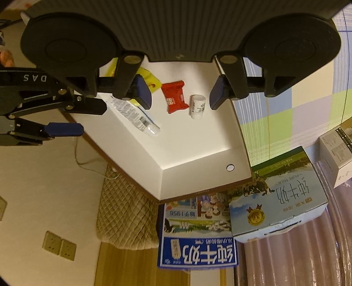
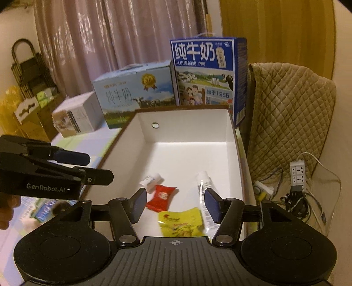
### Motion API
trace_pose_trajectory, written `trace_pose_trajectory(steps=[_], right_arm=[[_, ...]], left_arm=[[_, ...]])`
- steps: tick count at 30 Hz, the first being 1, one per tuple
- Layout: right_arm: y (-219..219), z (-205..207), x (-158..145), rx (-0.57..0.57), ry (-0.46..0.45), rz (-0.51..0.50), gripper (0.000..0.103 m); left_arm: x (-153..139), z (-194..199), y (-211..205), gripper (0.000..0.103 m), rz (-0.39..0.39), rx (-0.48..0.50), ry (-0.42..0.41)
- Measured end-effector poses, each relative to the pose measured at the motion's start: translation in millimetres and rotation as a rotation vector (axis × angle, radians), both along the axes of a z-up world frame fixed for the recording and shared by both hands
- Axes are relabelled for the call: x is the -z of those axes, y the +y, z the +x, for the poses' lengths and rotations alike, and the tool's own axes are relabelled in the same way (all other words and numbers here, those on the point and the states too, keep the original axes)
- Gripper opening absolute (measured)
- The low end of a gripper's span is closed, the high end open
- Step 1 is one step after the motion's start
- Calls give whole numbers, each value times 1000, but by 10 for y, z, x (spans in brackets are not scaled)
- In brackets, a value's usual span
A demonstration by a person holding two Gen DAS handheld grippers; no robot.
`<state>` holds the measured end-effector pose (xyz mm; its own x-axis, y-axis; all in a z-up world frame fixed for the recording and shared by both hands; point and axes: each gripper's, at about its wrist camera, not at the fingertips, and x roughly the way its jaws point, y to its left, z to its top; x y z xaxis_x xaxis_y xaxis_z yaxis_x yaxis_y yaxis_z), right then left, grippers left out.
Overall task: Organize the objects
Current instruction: 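Open left tool to drop pill bottle into the box, then lift both tools out of the box and move back over the table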
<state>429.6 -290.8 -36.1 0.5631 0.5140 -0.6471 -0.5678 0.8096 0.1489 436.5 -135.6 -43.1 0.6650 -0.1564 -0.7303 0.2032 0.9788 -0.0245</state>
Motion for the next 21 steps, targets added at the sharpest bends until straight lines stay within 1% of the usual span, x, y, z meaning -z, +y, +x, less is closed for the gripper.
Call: trace_pose_trajectory(steps=[1, 2, 7, 11, 17, 21], right_arm=[[-5, -67, -39, 2, -2, 11, 56], [-8, -138, -77, 3, -4, 22, 56], [9, -463, -207, 28, -5, 49, 56], [73, -722, -222, 52, -12, 23, 56], [111, -1018, -228, 74, 3, 74, 56], [194, -1172, -234, 84, -3, 66, 56]], left_arm=[[-44, -69, 13, 62, -3, 6, -6], [-81, -139, 23, 63, -4, 12, -12], [-219, -496, 131, 68, -14, 24, -35], [-277, -758, 277, 68, -34, 22, -35], [-334, -1104, 496, 68, -46, -4, -58], [-344, -1281, 611, 69, -54, -20, -64]])
